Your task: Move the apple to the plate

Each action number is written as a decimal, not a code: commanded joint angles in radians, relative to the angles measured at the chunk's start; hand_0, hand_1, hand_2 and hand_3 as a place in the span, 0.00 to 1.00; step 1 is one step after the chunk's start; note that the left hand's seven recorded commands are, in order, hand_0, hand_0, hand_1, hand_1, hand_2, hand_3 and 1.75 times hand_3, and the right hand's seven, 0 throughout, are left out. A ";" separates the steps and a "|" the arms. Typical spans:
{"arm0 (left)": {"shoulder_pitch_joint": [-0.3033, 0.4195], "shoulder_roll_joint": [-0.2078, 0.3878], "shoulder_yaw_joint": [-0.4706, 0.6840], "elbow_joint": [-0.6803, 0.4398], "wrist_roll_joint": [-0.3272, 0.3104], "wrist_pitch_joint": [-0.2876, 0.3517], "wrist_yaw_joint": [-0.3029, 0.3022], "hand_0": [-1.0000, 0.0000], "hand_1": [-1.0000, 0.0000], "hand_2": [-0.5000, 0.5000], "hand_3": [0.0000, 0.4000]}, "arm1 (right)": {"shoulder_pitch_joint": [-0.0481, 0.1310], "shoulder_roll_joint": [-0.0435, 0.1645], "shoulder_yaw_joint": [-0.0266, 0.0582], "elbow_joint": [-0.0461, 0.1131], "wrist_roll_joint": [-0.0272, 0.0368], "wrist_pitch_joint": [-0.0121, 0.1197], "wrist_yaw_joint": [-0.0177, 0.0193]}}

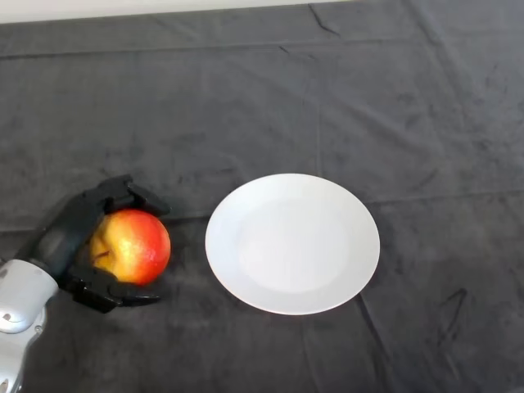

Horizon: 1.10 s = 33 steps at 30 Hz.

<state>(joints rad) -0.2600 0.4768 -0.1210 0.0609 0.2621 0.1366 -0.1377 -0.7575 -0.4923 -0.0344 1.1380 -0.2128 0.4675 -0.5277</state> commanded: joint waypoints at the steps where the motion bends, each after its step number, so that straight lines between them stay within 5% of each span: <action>1: -0.057 -0.002 -0.036 -0.066 0.037 0.008 0.004 0.00 0.00 0.50 1.00 | 0.039 -0.008 -0.0093 0.001 -0.0063 0.015 0.0023; 19: -0.175 -0.071 -0.191 0.001 0.107 0.001 -0.018 0.00 0.00 0.50 1.00 | 0.037 -0.008 -0.0097 0.003 -0.0071 0.014 0.0019; 33: -0.314 -0.147 -0.340 0.212 0.156 -0.082 -0.007 0.00 0.00 0.50 1.00 | 0.035 -0.008 -0.0099 0.007 -0.0077 0.014 0.0009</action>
<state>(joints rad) -0.5008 0.3332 -0.4362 0.2486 0.3817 0.0736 -0.1480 -0.7576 -0.4927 -0.0444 1.1343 -0.2132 0.4673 -0.5277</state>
